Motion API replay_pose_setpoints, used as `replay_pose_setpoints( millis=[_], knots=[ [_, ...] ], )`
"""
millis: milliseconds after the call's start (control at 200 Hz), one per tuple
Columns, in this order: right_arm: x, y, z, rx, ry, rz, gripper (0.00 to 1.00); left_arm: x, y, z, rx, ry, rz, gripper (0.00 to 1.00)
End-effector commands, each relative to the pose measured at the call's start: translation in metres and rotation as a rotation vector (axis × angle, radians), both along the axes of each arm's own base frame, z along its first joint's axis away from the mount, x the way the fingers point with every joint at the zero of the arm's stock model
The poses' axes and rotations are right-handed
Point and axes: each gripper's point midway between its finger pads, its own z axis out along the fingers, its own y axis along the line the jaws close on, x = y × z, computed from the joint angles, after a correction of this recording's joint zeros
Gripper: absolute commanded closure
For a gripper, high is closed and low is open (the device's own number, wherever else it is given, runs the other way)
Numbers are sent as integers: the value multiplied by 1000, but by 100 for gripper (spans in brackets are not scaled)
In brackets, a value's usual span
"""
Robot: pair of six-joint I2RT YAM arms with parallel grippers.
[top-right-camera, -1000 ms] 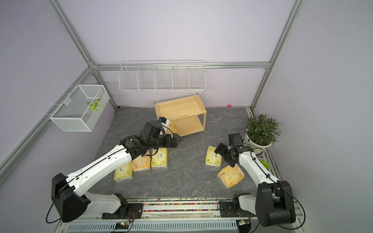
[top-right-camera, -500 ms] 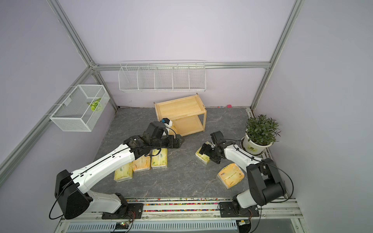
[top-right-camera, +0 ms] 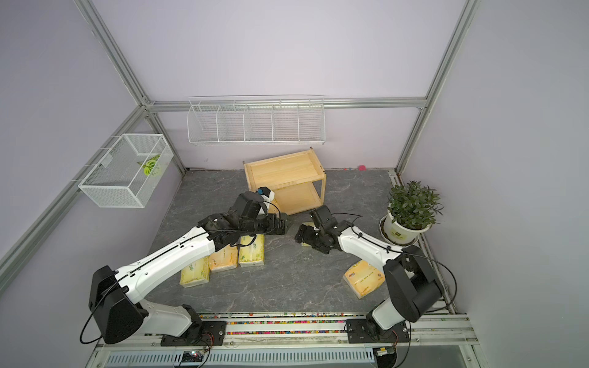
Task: Place the tissue boxes on the shelf by color
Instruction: Adjust the box of tissues at the center of the board.
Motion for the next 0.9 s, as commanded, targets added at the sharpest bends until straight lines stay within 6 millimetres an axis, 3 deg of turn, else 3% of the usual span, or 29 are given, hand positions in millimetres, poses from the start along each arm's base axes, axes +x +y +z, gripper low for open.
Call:
replay_pose_setpoints(
  millis=[0, 125, 225, 360, 520, 690, 895],
  knots=[
    [11, -43, 9, -42, -31, -95, 5, 2, -11, 14, -29, -25, -27, 0],
    [36, -79, 9, -56, -25, -164, 5, 2, -12, 15, -29, -27, -35, 0],
    [62, -94, 3, -52, -21, -191, 5, 2, -13, 16, -31, -27, -40, 0],
    [95, -94, -6, -29, -15, -191, 5, 2, -15, 17, -31, -26, -41, 0],
    [118, -80, -25, 5, 12, -155, 5, 1, -18, 18, -30, -25, -49, 0],
    [114, -59, -34, 34, 27, -102, 6, 0, -20, 17, -26, -25, -53, 0],
    [77, -18, -33, 53, 27, -13, 6, -1, -24, 18, -29, -26, -63, 0]
  ],
)
